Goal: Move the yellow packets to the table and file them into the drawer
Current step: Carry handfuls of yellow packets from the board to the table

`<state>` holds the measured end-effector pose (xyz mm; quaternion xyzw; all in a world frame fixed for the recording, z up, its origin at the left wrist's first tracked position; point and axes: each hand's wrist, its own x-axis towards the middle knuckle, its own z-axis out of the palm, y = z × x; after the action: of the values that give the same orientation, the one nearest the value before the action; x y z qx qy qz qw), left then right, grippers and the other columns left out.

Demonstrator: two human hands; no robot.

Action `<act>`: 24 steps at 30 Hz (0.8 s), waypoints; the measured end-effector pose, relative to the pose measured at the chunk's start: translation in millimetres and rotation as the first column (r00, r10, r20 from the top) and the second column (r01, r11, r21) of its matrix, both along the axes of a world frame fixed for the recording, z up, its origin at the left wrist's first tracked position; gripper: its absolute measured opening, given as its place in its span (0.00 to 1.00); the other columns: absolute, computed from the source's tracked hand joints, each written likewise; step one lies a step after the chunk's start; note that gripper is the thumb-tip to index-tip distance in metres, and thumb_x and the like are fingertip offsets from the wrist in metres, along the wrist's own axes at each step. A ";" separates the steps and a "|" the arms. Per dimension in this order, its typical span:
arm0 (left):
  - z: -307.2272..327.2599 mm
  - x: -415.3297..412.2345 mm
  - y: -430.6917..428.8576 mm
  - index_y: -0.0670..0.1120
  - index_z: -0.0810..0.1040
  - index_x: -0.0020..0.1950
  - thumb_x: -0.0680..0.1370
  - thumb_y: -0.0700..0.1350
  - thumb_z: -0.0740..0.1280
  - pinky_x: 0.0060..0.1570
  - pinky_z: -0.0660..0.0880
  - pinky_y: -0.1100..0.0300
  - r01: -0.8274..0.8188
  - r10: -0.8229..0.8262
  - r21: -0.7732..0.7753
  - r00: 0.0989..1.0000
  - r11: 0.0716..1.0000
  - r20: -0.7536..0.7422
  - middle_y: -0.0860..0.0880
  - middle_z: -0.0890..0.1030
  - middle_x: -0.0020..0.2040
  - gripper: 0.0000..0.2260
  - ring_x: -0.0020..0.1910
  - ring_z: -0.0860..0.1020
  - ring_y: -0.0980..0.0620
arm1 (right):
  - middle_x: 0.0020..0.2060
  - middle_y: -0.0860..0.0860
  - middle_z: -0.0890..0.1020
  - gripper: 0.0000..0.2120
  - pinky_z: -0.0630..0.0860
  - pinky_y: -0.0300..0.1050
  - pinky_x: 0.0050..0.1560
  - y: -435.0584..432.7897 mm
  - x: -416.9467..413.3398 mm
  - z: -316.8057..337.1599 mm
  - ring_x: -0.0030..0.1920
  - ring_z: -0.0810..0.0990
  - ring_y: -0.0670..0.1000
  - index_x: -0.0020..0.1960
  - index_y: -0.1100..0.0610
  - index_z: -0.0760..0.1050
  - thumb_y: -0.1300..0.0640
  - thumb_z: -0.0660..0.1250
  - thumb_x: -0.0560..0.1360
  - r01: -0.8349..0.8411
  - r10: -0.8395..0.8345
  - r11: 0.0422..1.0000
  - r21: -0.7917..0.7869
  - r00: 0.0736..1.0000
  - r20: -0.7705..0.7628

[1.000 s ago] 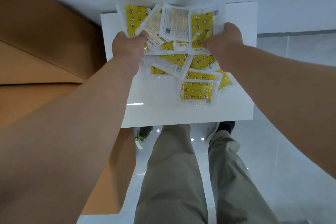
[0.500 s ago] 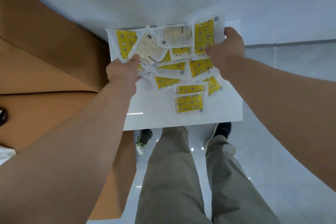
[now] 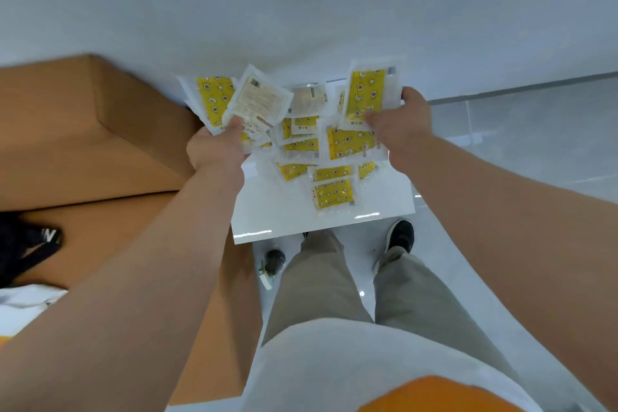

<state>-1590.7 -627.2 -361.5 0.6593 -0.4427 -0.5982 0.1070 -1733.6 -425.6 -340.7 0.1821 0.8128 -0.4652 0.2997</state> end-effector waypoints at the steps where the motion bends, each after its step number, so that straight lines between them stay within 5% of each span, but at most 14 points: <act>1: 13.5 0.7 3.7 0.53 0.82 0.43 0.75 0.45 0.77 0.39 0.83 0.56 0.010 -0.010 0.008 1.000 1.000 -0.013 0.52 0.86 0.46 0.05 0.44 0.85 0.52 | 0.45 0.48 0.85 0.13 0.84 0.47 0.40 4.5 3.7 12.3 0.45 0.85 0.51 0.52 0.52 0.77 0.64 0.76 0.72 0.029 -0.029 0.999 -0.031 0.999 0.015; 11: 135.4 18.2 44.9 0.46 0.83 0.56 0.77 0.41 0.74 0.36 0.82 0.60 0.143 -0.123 0.092 0.974 0.985 -0.190 0.49 0.86 0.49 0.09 0.44 0.86 0.52 | 0.51 0.58 0.87 0.14 0.81 0.68 0.54 74.0 56.8 133.9 0.51 0.86 0.62 0.57 0.59 0.80 0.72 0.71 0.75 0.347 -0.260 0.831 -0.436 0.933 0.247; 24: 216.3 -41.0 147.0 0.46 0.83 0.56 0.77 0.43 0.74 0.46 0.81 0.53 0.655 -0.620 -0.002 0.715 0.756 -0.323 0.48 0.87 0.50 0.08 0.48 0.86 0.48 | 0.55 0.59 0.86 0.18 0.84 0.64 0.48 201.4 101.5 217.7 0.53 0.86 0.63 0.65 0.61 0.77 0.70 0.68 0.77 0.584 -0.569 0.490 -0.647 0.777 0.270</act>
<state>-1631.6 -480.2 -145.3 0.3709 -0.5864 -0.7160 -0.0764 -1632.1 -224.2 -123.0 0.3196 0.4614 -0.8077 0.1804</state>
